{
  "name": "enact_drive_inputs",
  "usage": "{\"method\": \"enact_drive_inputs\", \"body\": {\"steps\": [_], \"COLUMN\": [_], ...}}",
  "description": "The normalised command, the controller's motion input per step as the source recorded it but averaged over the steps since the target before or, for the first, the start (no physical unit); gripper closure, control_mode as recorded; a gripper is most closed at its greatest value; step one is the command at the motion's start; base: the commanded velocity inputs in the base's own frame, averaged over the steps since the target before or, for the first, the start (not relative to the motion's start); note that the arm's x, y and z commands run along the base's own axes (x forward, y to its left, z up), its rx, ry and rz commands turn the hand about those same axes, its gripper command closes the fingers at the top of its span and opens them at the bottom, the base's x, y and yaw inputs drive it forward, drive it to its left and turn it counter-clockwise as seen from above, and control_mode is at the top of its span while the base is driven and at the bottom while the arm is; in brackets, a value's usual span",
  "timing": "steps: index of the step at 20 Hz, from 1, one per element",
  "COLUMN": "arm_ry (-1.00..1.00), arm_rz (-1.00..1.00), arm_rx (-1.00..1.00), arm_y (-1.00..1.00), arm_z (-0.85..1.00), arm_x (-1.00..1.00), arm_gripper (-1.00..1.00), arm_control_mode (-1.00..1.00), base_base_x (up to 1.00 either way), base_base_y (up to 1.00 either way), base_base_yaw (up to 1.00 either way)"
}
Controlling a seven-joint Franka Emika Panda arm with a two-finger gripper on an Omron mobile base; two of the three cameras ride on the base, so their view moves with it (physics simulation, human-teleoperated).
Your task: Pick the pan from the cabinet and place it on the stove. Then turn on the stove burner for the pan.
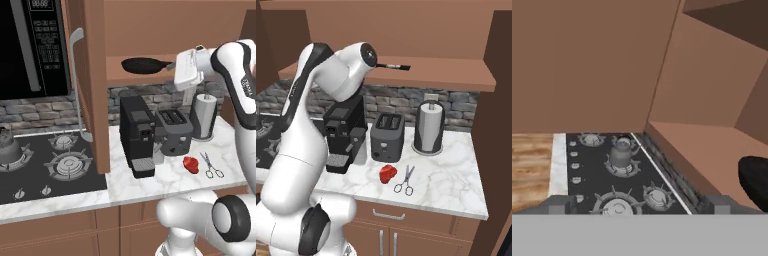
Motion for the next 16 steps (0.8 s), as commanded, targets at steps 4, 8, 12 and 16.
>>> {"method": "enact_drive_inputs", "body": {"steps": [4, 8, 12, 16], "arm_ry": [0.14, 0.06, 0.00, -0.02], "arm_rz": [0.00, 0.02, 0.07, 0.07], "arm_rx": [0.00, 0.00, 0.00, 0.00], "arm_y": [-0.46, -0.61, -0.68, -0.62], "arm_z": [-0.03, 0.00, 0.00, 0.00], "arm_x": [0.72, 0.70, 0.51, 0.37], "arm_gripper": [-1.00, -1.00, -1.00, -1.00], "arm_control_mode": [-1.00, -1.00, -1.00, -1.00], "base_base_x": [0.00, 0.00, 0.00, 0.00], "base_base_y": [0.00, 0.00, 0.00, 0.00], "base_base_yaw": [0.00, 0.00, 0.00, 0.00]}}
